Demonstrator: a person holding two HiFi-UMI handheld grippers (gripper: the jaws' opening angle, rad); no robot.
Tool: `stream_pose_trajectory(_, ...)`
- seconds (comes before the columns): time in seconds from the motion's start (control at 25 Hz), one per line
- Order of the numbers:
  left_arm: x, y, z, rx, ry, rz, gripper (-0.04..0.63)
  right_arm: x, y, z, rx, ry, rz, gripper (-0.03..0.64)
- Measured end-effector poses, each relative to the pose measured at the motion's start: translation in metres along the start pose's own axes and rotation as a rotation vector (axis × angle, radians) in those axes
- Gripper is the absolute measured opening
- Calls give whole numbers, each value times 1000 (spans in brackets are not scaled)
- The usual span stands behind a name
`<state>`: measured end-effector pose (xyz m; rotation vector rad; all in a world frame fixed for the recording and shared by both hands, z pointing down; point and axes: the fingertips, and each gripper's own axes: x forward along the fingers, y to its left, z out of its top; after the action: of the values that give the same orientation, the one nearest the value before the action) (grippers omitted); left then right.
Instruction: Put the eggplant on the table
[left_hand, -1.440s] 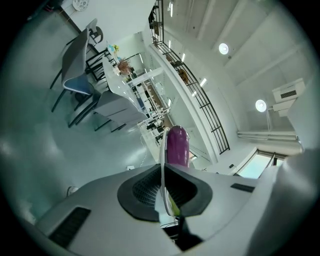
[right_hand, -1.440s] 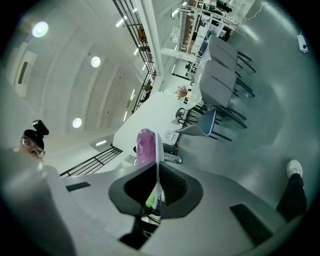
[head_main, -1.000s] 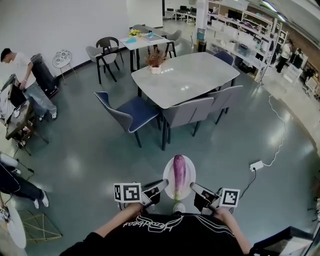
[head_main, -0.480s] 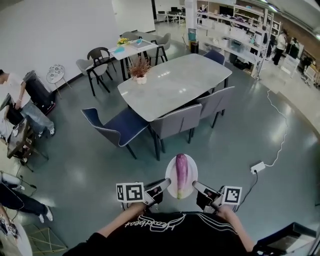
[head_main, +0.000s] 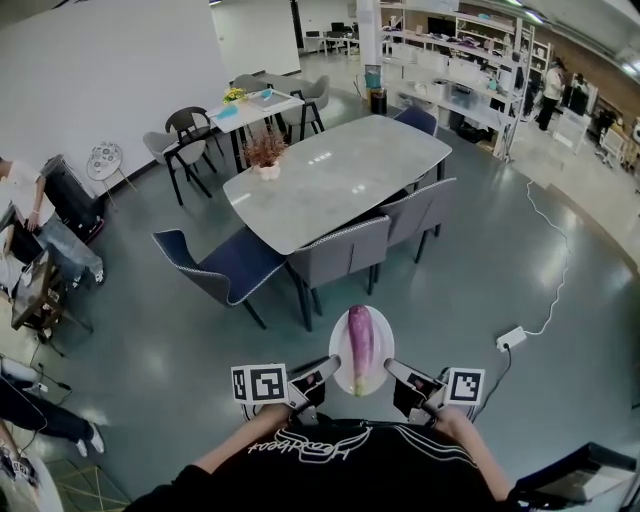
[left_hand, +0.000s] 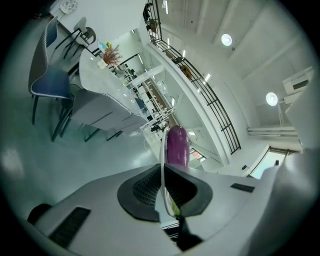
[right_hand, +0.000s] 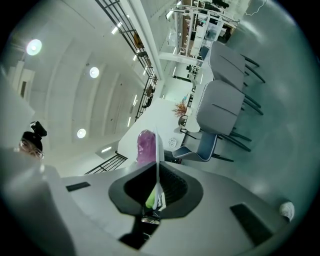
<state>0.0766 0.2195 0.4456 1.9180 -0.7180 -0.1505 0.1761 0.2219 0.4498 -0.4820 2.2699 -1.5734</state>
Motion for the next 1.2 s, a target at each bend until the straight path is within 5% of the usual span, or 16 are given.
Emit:
stream_pose_trajectory(0.64, 52, 12, 31, 8, 69, -27, 26, 1, -24, 49, 15, -83, -19, 18)
stream_pose_trajectory(1.2, 131, 75, 155, -24, 138, -51, 26, 80, -87, 163, 41, -135, -55, 18)
